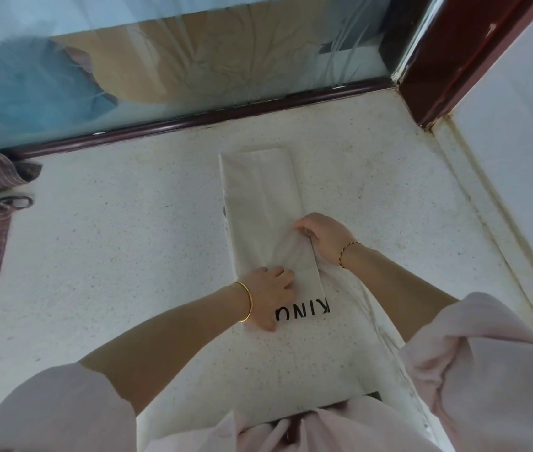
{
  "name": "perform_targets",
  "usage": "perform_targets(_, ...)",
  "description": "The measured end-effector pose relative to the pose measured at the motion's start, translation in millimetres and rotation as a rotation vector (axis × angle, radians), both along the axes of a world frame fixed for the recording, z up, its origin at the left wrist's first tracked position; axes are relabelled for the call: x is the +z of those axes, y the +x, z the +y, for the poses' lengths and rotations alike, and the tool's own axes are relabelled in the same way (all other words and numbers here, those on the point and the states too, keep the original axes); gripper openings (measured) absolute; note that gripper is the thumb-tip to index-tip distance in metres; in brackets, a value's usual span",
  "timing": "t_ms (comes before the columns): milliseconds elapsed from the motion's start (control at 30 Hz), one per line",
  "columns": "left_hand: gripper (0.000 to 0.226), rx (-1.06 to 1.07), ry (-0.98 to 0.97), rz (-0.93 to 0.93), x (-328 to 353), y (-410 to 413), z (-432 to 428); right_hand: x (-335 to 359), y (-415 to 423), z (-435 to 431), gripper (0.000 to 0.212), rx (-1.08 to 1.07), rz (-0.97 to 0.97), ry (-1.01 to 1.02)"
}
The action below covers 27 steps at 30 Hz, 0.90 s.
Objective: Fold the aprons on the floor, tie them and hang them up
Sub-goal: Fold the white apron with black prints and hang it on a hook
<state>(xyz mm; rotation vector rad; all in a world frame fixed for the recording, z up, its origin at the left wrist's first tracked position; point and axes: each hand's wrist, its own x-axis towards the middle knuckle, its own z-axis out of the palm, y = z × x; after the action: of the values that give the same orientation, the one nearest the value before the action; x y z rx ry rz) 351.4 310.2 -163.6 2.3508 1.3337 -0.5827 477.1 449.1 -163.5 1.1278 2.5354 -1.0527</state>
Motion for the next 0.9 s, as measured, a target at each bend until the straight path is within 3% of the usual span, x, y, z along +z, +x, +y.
perform_targets(167, 0.030, 0.072, -0.050, -0.070, 9.7, -1.6, 0.9, 1.7, 2.1, 0.4, 0.043, 0.048, -0.013, 0.021)
perform_targets(333, 0.006, 0.363, -0.221, -0.321, 37.4, -14.3, 22.2, 6.6, 5.3, 7.7, 0.052, 0.068, -0.067, -0.013)
perform_targets(500, 0.025, 0.921, -0.597, -0.795, 60.9, -60.0, 45.0, 7.8, 13.9, 11.5, 0.028, -0.028, -0.060, -0.176)
perform_targets(600, 0.010, 1.150, -0.733, -0.992, 71.3, -83.5, 59.7, 4.2, 15.9, 14.4, 0.030, -0.101, -0.039, -0.202)
perform_targets(733, 0.041, 1.498, -0.691, -1.329, 74.3, -110.7, 72.4, 5.0, 6.1, 22.7, 0.008, -0.178, 0.030, -0.217)
perform_targets(833, 0.049, 1.718, -0.577, -1.755, 59.8, -121.1, 71.0, 1.9, -5.8, 27.5, 0.022, -0.282, 0.065, -0.206)
perform_targets(900, 0.065, 1.879, -0.422, -1.876, 40.8, -121.4, 69.4, -1.8, -12.9, 27.9, 0.022, -0.379, 0.070, -0.224)
